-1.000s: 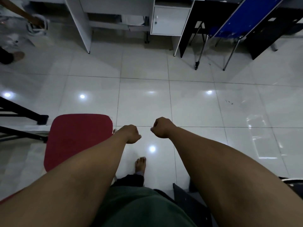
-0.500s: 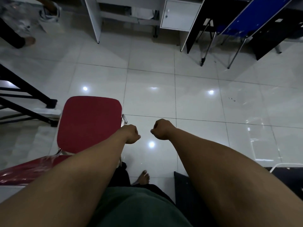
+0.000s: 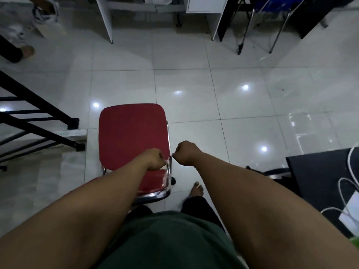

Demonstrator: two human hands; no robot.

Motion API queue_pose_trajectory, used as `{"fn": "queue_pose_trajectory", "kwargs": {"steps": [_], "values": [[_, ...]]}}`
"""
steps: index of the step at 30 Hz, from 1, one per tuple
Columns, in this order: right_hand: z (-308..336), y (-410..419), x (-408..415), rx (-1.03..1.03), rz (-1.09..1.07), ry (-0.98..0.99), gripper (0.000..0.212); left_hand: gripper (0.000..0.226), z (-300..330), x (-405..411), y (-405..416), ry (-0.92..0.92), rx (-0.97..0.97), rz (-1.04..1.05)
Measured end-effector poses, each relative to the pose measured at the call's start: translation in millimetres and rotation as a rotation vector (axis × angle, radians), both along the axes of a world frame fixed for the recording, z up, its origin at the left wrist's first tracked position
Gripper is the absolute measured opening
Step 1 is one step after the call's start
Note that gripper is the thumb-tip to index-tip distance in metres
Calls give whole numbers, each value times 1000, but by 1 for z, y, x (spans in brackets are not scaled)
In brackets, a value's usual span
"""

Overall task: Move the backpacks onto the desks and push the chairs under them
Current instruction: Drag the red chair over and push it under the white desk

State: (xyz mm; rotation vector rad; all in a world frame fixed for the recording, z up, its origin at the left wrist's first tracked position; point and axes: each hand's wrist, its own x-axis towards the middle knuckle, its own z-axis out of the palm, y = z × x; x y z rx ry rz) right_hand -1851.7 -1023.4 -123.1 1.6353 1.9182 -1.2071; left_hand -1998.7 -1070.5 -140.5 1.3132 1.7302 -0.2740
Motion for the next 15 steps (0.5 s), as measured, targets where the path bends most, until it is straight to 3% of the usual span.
{"fn": "queue_pose_trajectory", "kwargs": {"steps": [6,10,15], "values": [[-6,-65,-62,-28,-60,-30,33,30,-5,-66,-55,-29,-53,-4],[-7,-87,-78,4,-68,-74,26,22,-6,-84,-81,-117,45,144],[-7,-95,-83,100,-126,15,19,32,13,-90,-91,-17,205,108]]}}
